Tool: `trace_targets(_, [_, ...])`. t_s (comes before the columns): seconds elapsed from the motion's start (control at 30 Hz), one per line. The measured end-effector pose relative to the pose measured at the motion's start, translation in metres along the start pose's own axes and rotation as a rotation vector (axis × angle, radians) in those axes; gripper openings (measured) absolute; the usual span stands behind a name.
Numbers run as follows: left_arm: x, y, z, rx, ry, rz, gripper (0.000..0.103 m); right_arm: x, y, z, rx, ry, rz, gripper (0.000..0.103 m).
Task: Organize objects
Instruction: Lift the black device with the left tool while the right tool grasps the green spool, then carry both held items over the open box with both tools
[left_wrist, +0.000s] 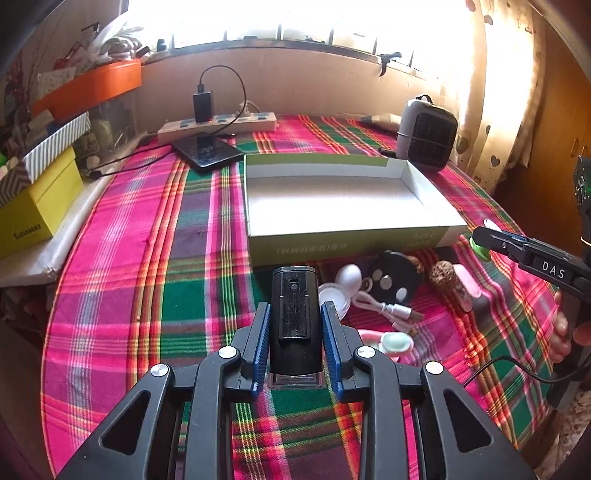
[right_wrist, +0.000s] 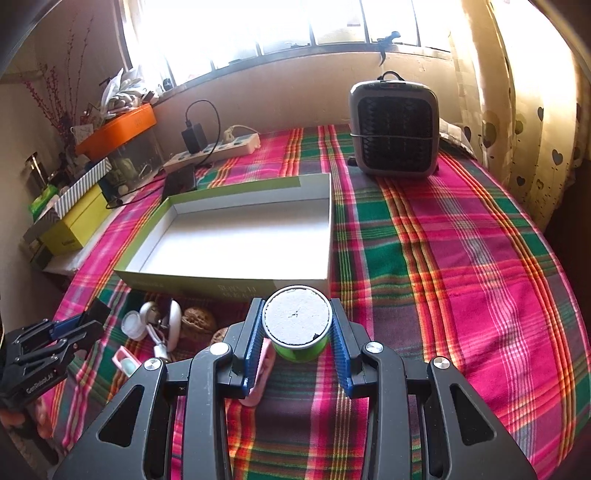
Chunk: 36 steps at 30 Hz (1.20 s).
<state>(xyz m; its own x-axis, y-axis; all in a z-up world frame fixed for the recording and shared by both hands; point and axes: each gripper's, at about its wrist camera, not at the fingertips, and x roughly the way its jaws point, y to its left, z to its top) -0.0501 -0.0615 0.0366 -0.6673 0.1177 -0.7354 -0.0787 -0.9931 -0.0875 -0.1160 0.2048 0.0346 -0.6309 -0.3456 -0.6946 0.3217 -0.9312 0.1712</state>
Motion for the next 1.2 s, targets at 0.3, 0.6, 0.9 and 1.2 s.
trace_targets(0.3, [0.002,-0.004,0.028,0.018,-0.015,-0.013,0.025,-0.001,0.003,0.014,-0.007,-0.009,0.010,0.035])
trace_targets(0.6, [0.021,0.000,0.055,0.002,-0.009,-0.038,0.025,0.002,0.002,0.038,-0.013,-0.020,0.022,0.035])
trace_targets(0.9, [0.047,0.006,0.083,0.007,-0.007,-0.030,0.025,0.028,0.002,0.062,-0.046,-0.008,0.043,0.035])
trace_targets(1.2, [0.068,0.013,0.102,-0.003,-0.009,-0.019,0.025,0.057,-0.004,0.076,-0.040,0.024,0.036,0.035])
